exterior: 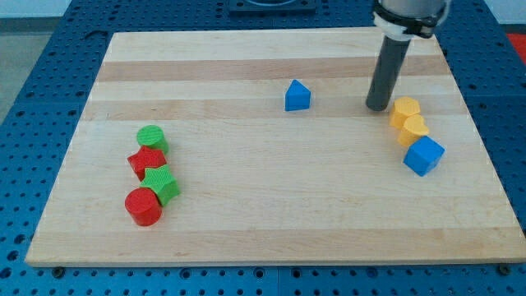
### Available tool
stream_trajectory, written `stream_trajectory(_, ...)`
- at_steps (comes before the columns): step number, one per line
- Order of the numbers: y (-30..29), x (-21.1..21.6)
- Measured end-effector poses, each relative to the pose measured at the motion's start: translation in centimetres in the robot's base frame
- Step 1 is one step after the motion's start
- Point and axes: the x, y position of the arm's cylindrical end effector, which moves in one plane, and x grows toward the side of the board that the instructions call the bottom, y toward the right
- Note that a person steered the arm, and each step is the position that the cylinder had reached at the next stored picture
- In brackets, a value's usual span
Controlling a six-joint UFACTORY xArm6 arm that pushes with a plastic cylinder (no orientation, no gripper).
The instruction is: Move the blue triangle to the yellow hexagon
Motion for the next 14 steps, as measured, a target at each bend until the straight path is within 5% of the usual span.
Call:
stream_trajectory(3,-17.0,0.3)
stream_trajectory(7,-6.4,-3.4)
stream_trajectory(9,-16.7,-0.6)
stream_trajectory(10,-15.4,4.0)
stream_trajectory(14,-2.1,-1.3)
